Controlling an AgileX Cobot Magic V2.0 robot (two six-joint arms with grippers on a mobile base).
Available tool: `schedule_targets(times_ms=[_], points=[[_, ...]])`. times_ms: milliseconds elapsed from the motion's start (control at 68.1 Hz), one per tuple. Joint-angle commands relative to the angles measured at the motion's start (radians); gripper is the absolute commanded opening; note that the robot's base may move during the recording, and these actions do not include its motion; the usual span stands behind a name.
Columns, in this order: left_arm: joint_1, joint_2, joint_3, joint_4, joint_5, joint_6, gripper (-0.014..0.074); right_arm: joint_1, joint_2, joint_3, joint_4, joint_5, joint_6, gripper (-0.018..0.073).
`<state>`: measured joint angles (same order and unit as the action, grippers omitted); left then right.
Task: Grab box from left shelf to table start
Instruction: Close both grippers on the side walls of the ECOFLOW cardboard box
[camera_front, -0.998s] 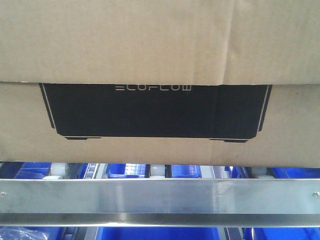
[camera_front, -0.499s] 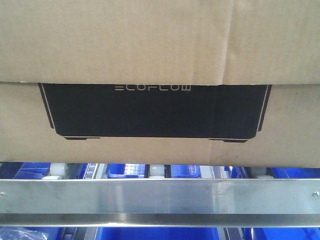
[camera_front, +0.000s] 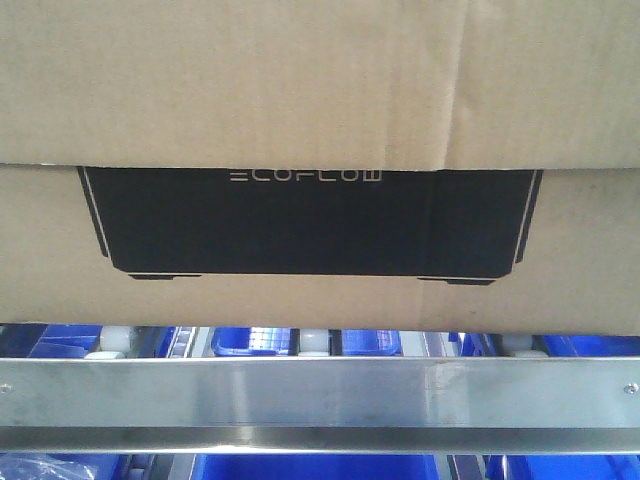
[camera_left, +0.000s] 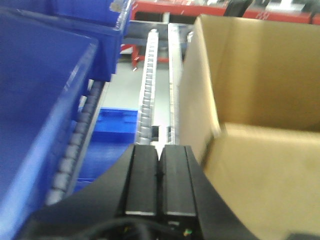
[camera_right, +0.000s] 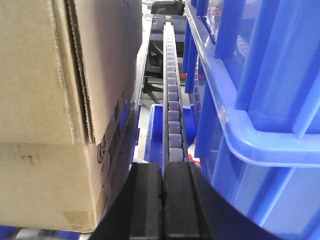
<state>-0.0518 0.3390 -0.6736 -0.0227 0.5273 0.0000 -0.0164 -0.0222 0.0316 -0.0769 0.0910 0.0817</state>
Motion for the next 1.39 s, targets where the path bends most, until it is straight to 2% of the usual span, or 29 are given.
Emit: schedule_targets(times_ms=[0,117,176,235,352,411,587,792,1027,1379], points=[[-0.031,0.11,-0.092,0.023,-0.057,-0.008,-0.009,0.002,0.003,0.002,-0.008,-0.081,-0.007,0.0069],[-0.1,0.229,-0.171,0.023,-0.045,-0.008,-0.009,0.002,0.003,0.002,-0.008,-0.081,-0.007,0.0069],[-0.131,0.275,-0.208,0.047,-0.038,-0.008,-0.0073,0.002,0.003,0.002,-0.008,-0.081,-0.007,0.0069],[-0.155,0.321,-0.241,0.058,-0.036,-0.008,-0.0004,0.002,0.003,0.002,-0.008,-0.081,-0.007,0.0069],[-0.164,0.397,-0.291,0.061,-0.036,-0.008,0.0216,0.002,0.003,0.002,-0.008,-0.081,-0.007,0.0069],[-0.164,0.435,-0.317,0.061,-0.036,-0.008,0.0261,0.002,0.003,0.002,-0.008,-0.081,-0.007,0.0069],[-0.164,0.524,-0.418,0.053,-0.029,-0.008,0.0262,0.002,0.003,0.002,-0.008,-0.081,-0.007,0.0069],[-0.164,0.633,-0.529,0.01,0.081,-0.008,0.0262,0.002,0.003,0.002,-0.008,-0.081,-0.007,0.0069],[-0.164,0.696,-0.57,-0.008,0.104,-0.008,0.0262,0.002,0.003,0.002,-0.008,-0.081,-0.007,0.0069],[-0.166,0.825,-0.67,-0.025,0.291,-0.008,0.0262,0.002,0.003,0.002,-0.008,-0.081,-0.007,0.0069]])
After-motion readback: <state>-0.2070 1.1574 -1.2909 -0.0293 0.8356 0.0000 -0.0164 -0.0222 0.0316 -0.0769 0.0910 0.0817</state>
